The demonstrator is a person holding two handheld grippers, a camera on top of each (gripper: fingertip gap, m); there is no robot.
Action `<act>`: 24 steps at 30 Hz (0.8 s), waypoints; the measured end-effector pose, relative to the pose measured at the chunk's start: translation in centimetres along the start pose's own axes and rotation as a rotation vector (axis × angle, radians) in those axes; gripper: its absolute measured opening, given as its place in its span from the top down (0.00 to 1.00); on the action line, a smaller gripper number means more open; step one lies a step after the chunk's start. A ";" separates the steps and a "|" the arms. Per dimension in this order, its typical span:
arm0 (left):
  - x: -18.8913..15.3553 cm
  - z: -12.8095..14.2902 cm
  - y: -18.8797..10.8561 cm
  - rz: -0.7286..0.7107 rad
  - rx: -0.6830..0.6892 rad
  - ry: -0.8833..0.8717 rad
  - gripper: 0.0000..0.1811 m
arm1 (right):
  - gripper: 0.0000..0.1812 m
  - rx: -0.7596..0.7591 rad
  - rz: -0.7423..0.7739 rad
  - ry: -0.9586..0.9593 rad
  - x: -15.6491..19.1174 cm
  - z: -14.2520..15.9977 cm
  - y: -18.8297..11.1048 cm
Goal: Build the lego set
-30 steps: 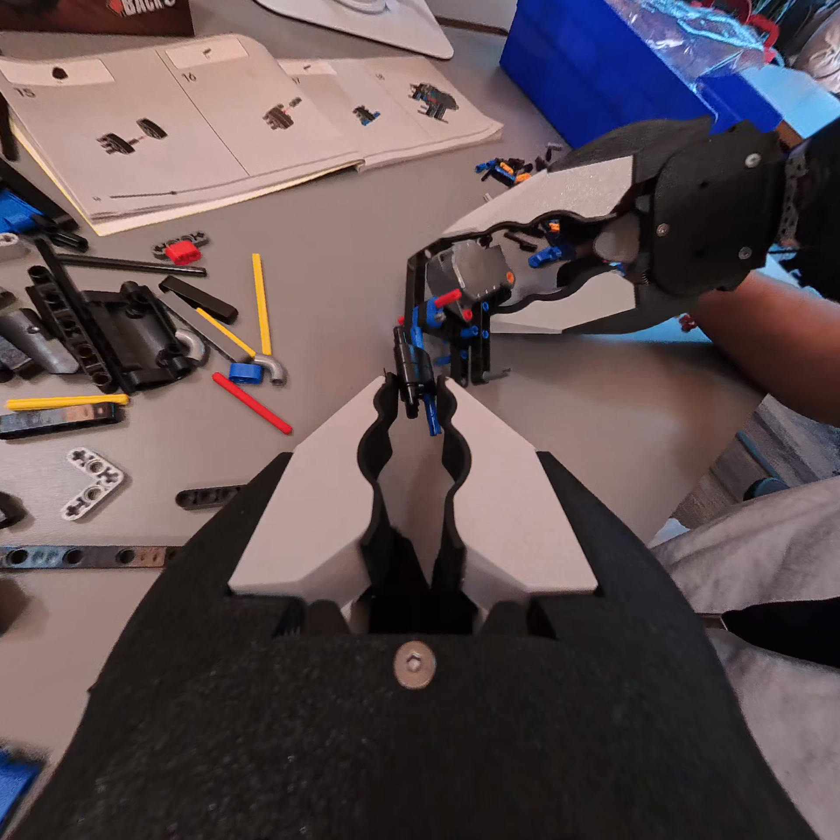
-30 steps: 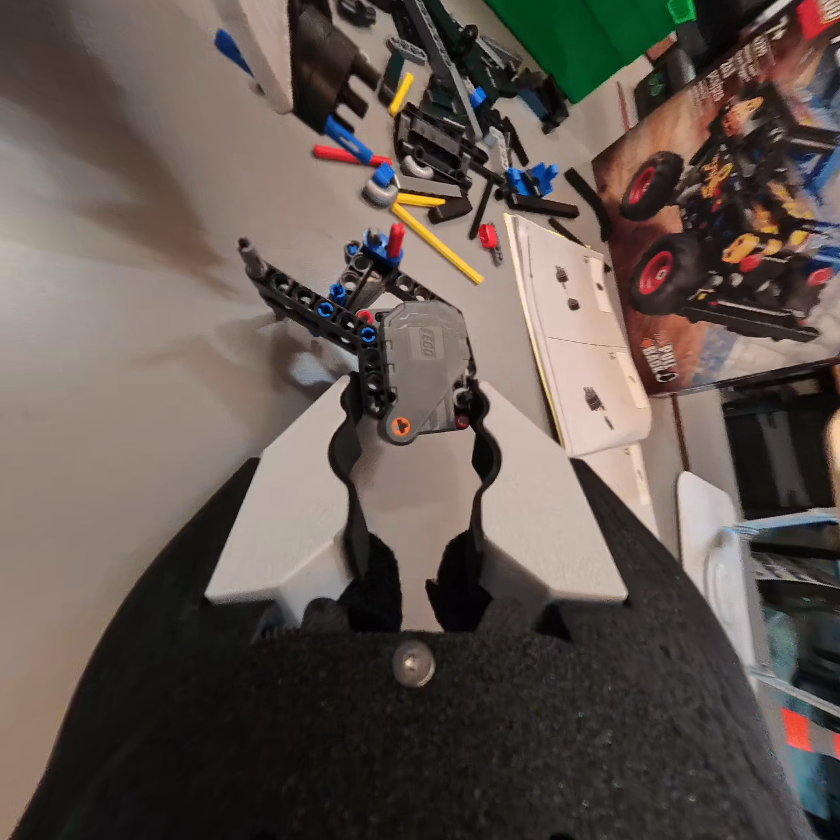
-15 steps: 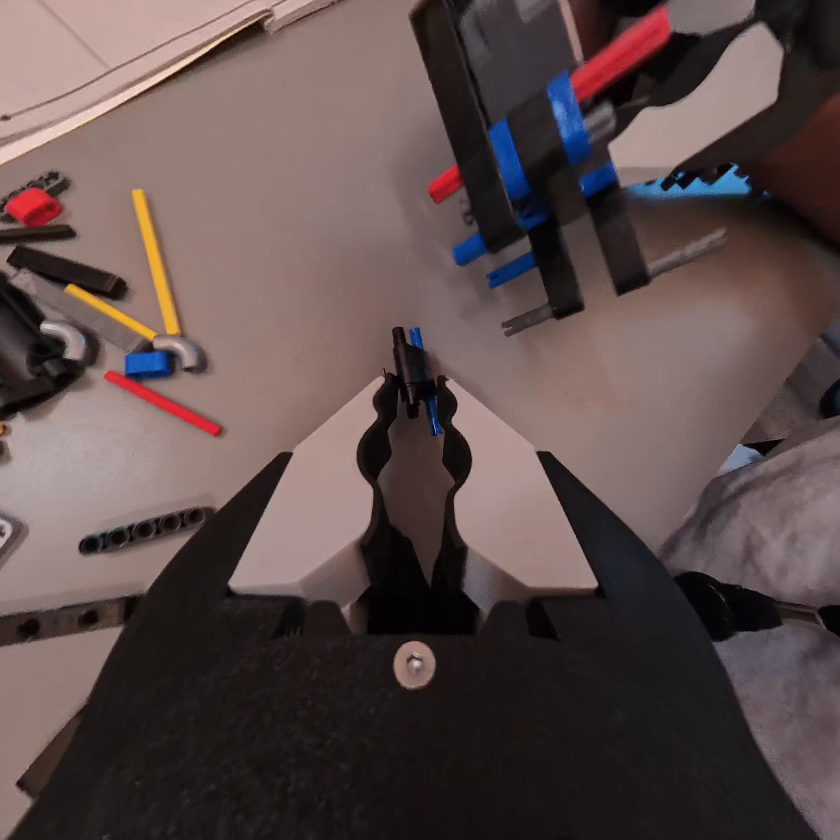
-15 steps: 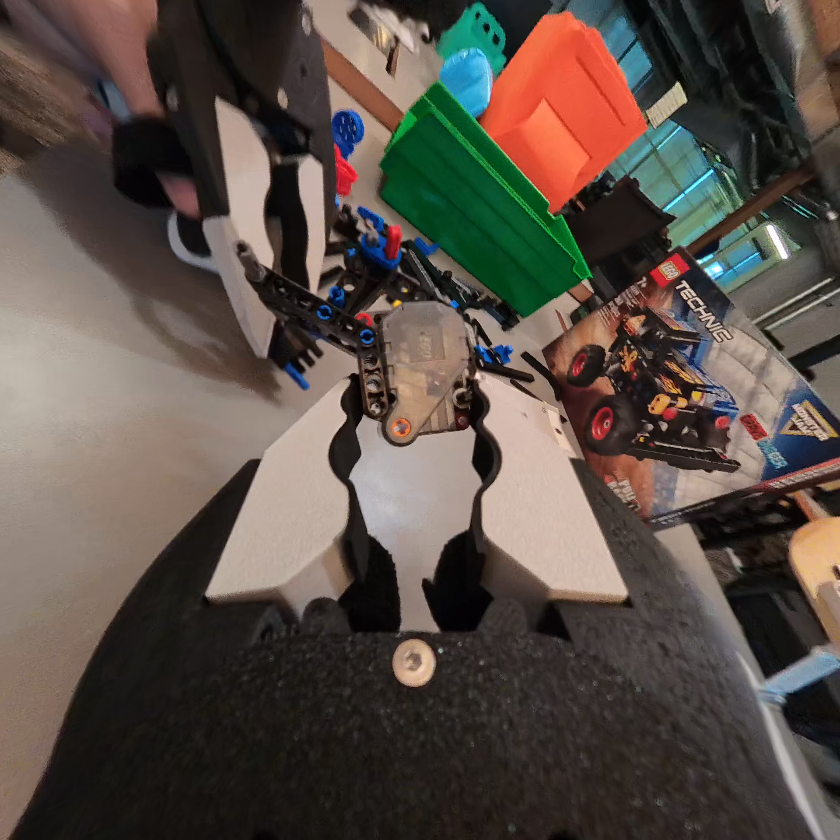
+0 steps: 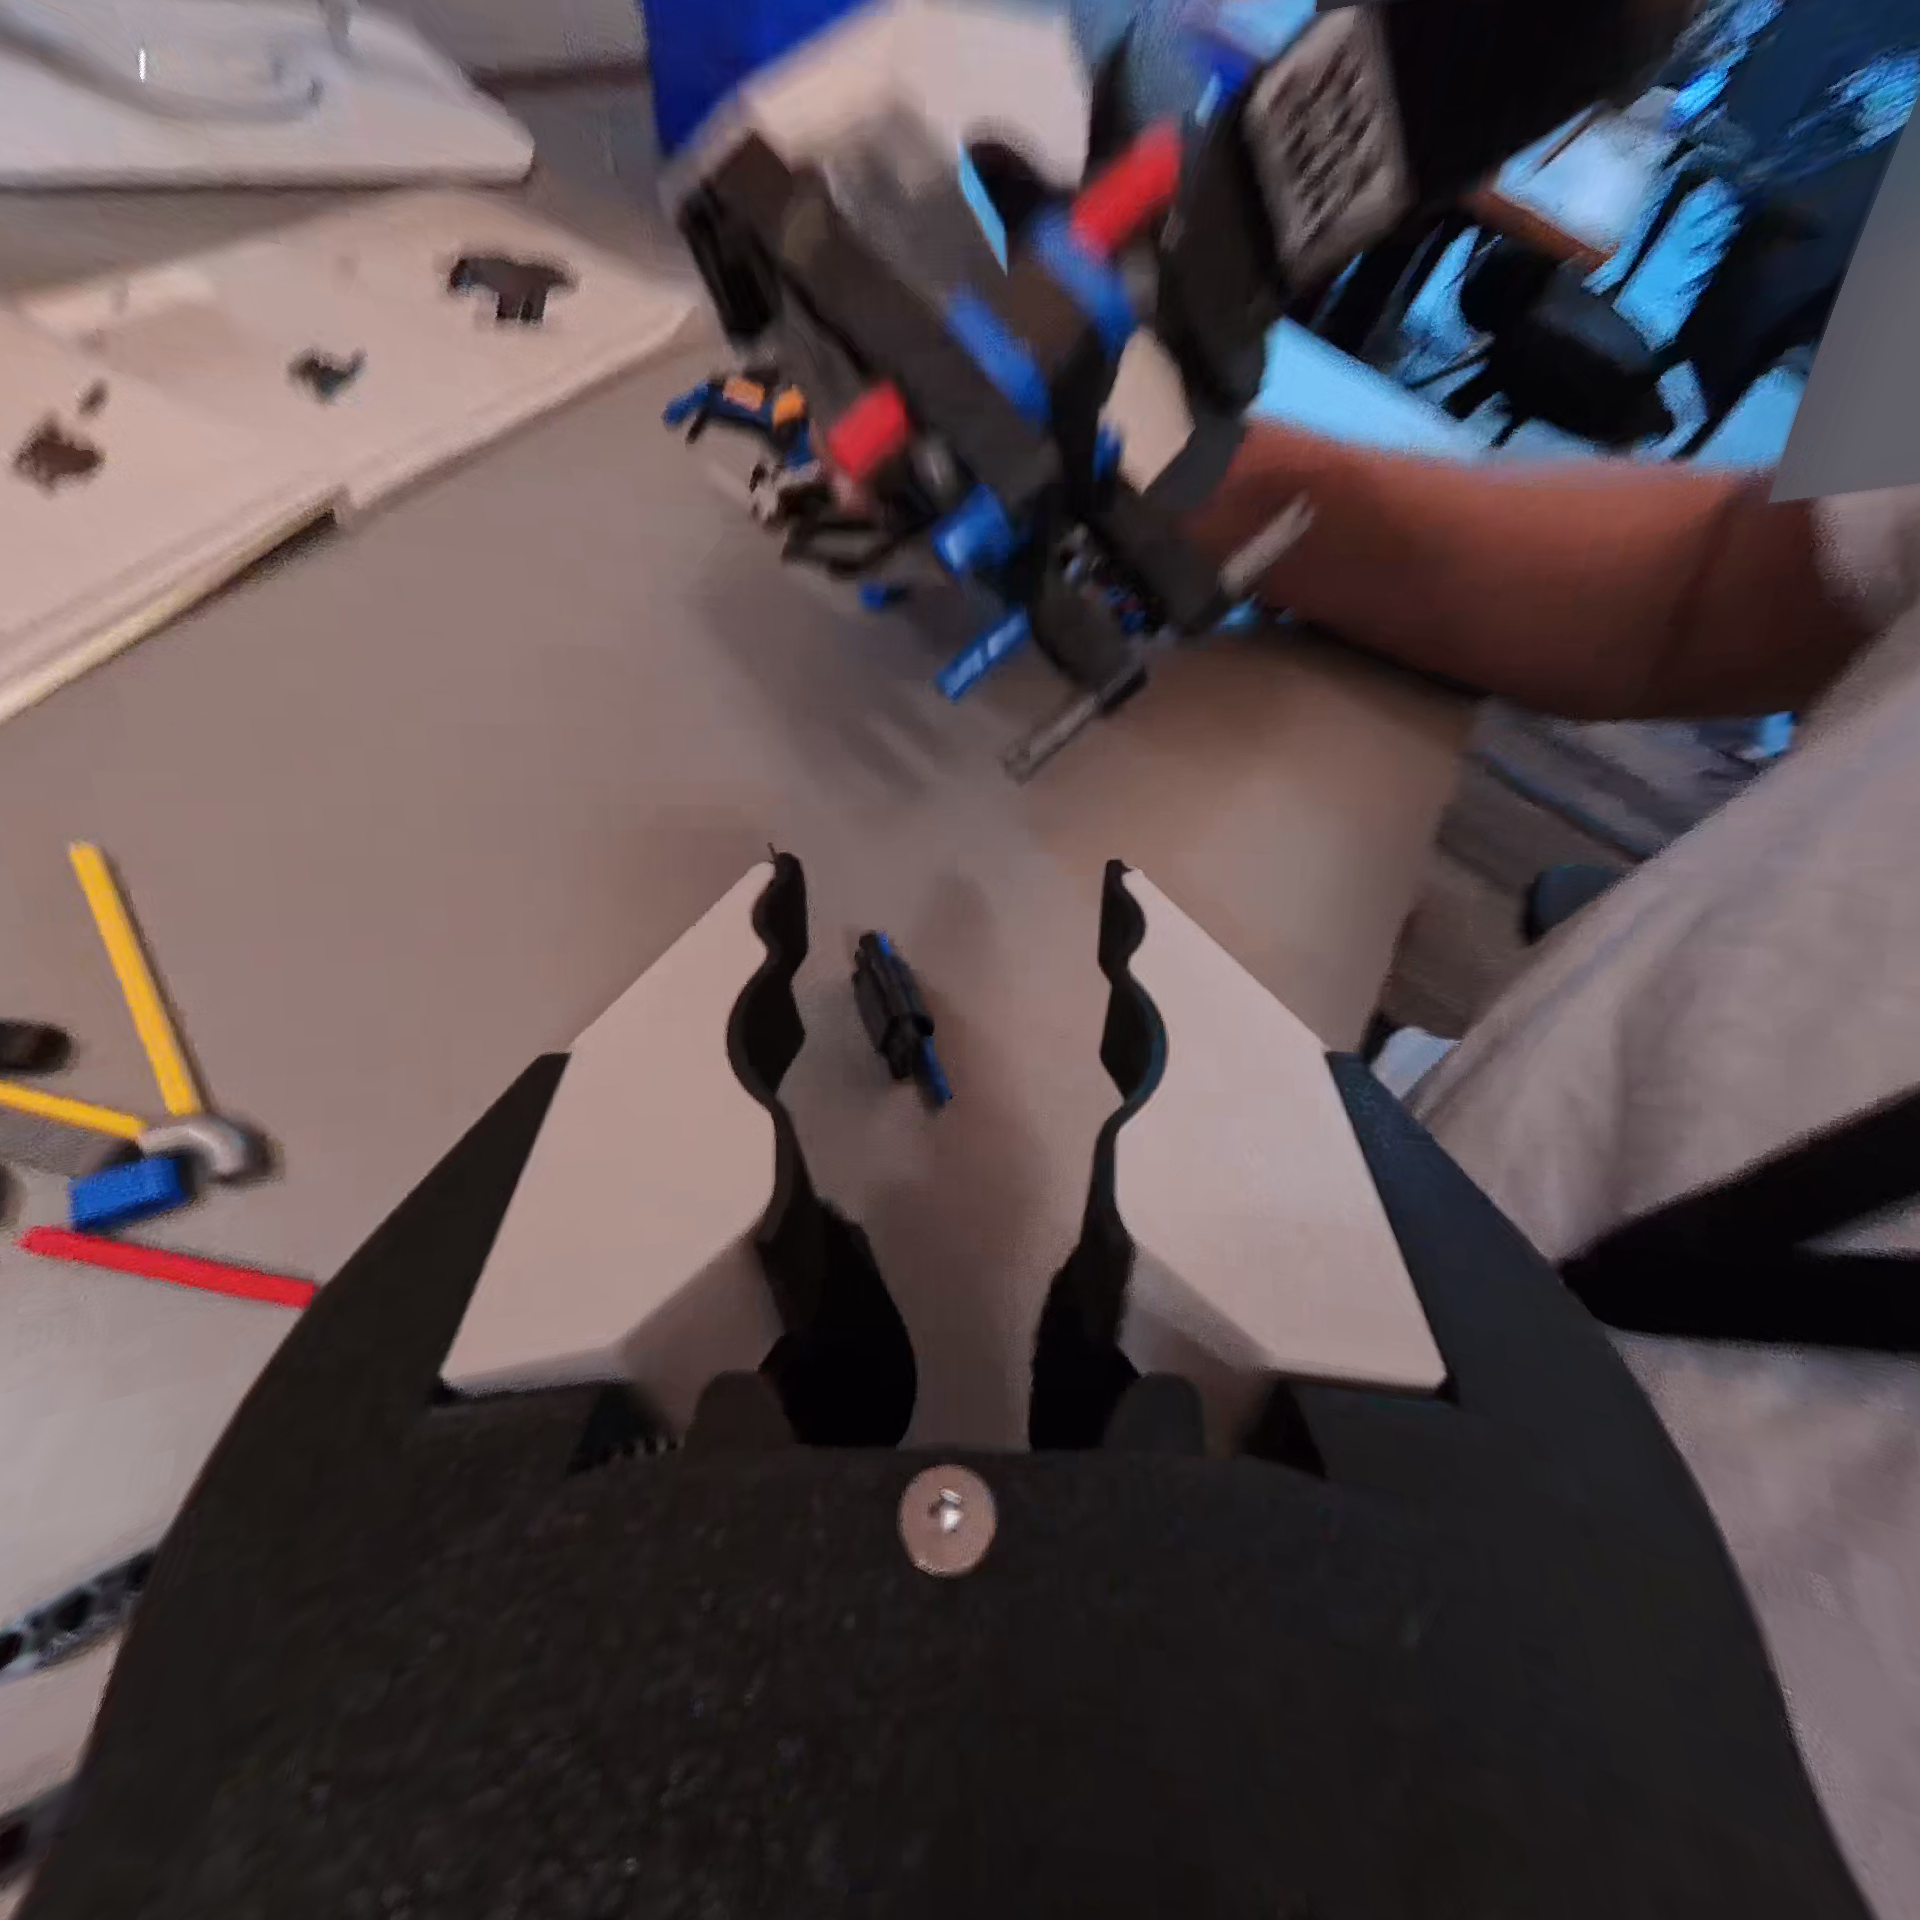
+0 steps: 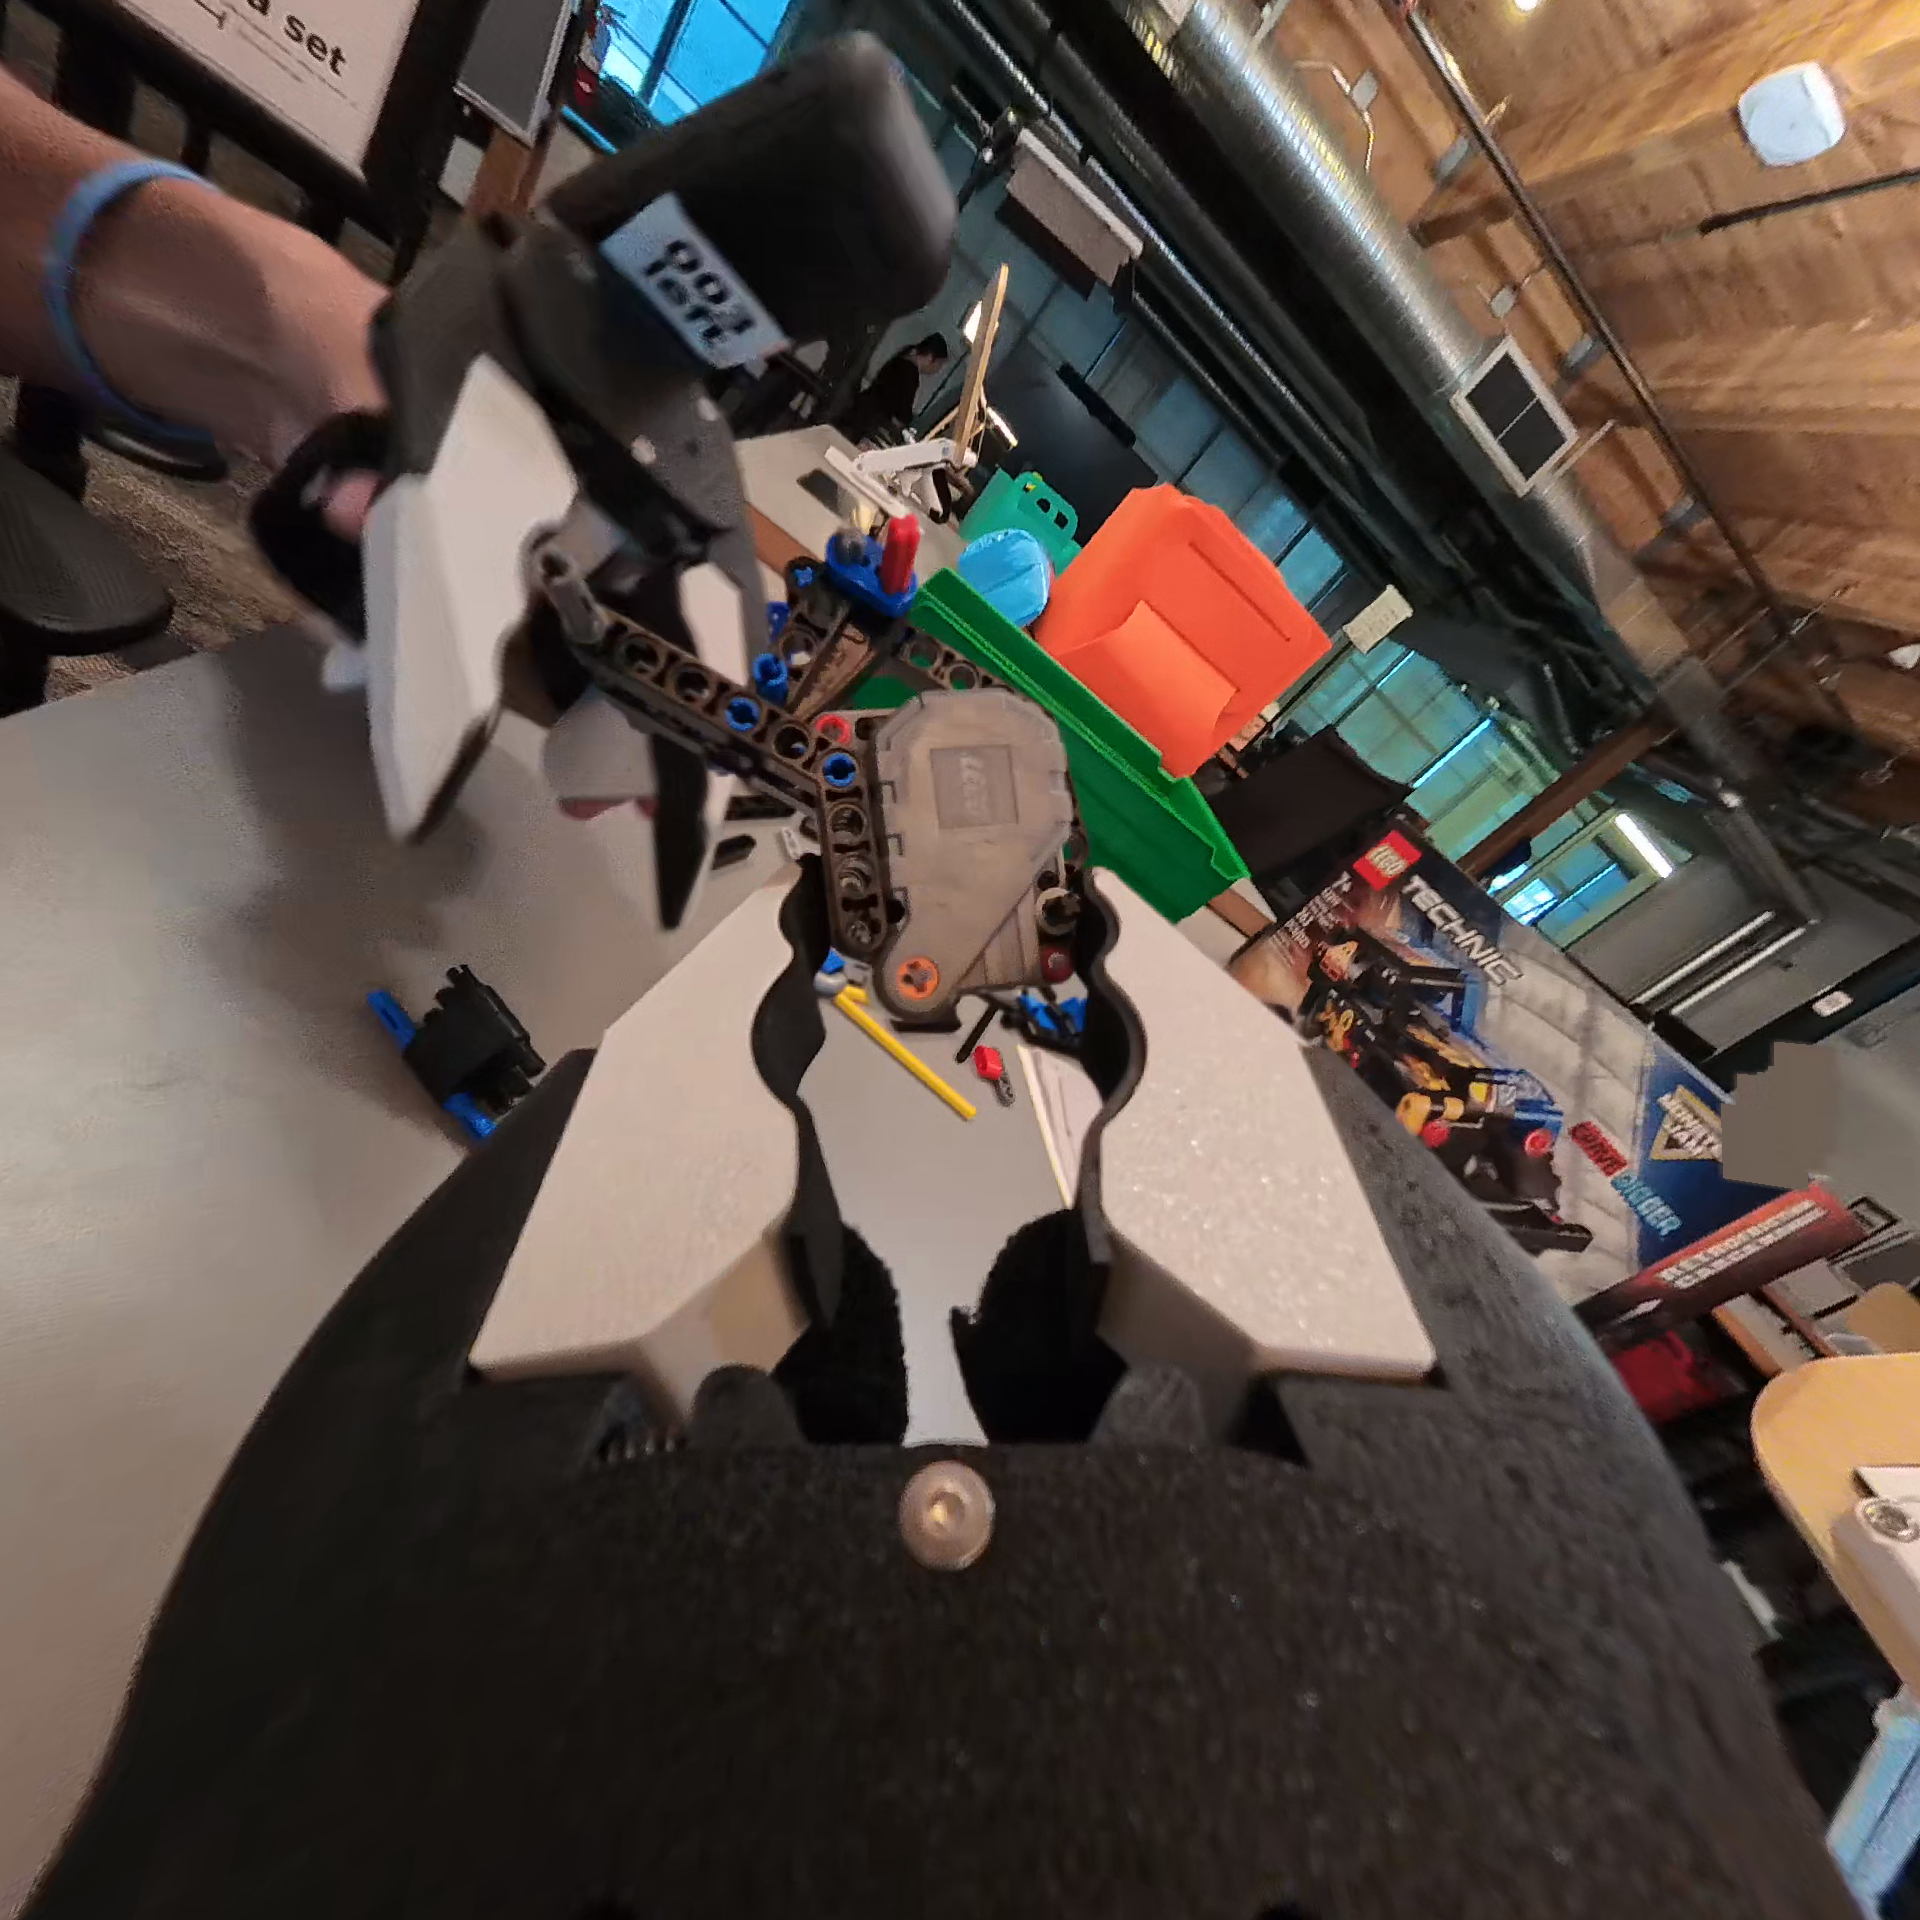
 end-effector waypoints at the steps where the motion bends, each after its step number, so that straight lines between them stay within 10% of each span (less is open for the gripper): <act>1: 0.1 -0.7 -1.1 0.041 -0.048 0.012 0.67 | 0.75 -0.022 -0.003 -0.019 0.1 -0.3 -0.1; 11: -0.6 -5.7 -3.3 0.291 -0.304 0.202 0.55 | 0.74 -0.201 -0.123 0.092 1.3 -2.9 -0.1; 20: -0.3 -6.0 -4.5 0.303 -0.590 0.136 0.76 | 0.75 -0.324 -0.156 0.352 0.1 -2.7 -0.4; 24: 0.0 -5.9 -3.9 0.239 -0.429 0.196 0.78 | 0.74 -0.352 -0.195 0.367 0.1 -3.0 -0.7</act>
Point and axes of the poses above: each gripper's, where its closed fingertips meet, y out along the fingers, z out of its underside, x = y × z across the jaws, the point moved 7 cm from there along -y, back along the fingers, and after that the axes turned 9 degrees about x, right-handed, at the moved point
